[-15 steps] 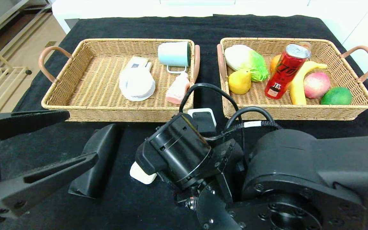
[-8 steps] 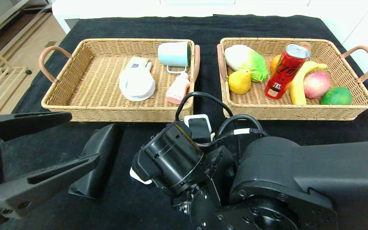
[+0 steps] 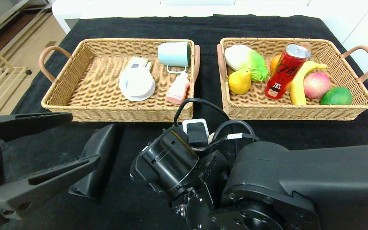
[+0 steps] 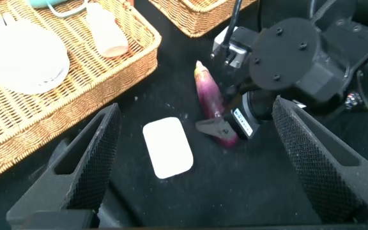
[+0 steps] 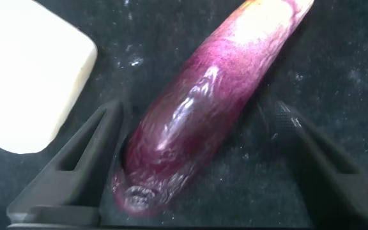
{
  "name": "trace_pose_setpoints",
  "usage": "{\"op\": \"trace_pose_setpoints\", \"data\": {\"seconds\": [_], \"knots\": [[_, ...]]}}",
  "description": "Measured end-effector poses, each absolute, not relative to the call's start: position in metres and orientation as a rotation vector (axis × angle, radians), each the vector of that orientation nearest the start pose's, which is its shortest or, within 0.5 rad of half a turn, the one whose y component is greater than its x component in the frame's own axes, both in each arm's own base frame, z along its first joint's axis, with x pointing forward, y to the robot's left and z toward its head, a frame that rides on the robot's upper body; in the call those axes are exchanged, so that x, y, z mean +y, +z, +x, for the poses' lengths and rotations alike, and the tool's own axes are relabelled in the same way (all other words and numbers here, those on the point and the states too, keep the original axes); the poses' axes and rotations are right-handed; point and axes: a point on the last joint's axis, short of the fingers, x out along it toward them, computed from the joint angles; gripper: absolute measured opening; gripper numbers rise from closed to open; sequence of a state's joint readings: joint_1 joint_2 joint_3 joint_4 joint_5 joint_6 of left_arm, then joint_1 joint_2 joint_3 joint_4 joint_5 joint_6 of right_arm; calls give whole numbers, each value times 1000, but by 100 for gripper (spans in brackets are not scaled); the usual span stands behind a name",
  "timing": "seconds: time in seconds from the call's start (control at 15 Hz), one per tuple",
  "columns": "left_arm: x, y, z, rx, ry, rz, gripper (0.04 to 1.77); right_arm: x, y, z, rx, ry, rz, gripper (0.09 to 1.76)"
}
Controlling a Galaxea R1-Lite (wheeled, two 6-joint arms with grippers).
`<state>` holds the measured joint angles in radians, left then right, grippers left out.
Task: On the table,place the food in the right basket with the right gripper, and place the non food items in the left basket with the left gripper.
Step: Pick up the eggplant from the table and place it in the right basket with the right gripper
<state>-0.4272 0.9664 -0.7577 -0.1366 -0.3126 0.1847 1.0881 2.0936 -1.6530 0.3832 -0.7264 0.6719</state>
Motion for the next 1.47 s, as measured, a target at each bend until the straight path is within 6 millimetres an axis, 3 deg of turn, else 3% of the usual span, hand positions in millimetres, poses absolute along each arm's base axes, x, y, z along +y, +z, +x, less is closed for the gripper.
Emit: {"op": "trace_pose_setpoints", "data": {"seconds": [0.2, 0.4, 1.27, 1.47], "knots": [[-55, 277, 104, 4, -746, 185, 172, 353, 180, 202, 587, 147, -10, 110], [-55, 277, 104, 5, -748, 185, 172, 353, 180, 202, 587, 147, -9, 83], [-55, 276, 103, 1, -749, 200, 172, 352, 180, 200, 589, 147, -4, 82], [-55, 276, 103, 1, -749, 201, 172, 346, 188, 190, 598, 149, -38, 82]]}}
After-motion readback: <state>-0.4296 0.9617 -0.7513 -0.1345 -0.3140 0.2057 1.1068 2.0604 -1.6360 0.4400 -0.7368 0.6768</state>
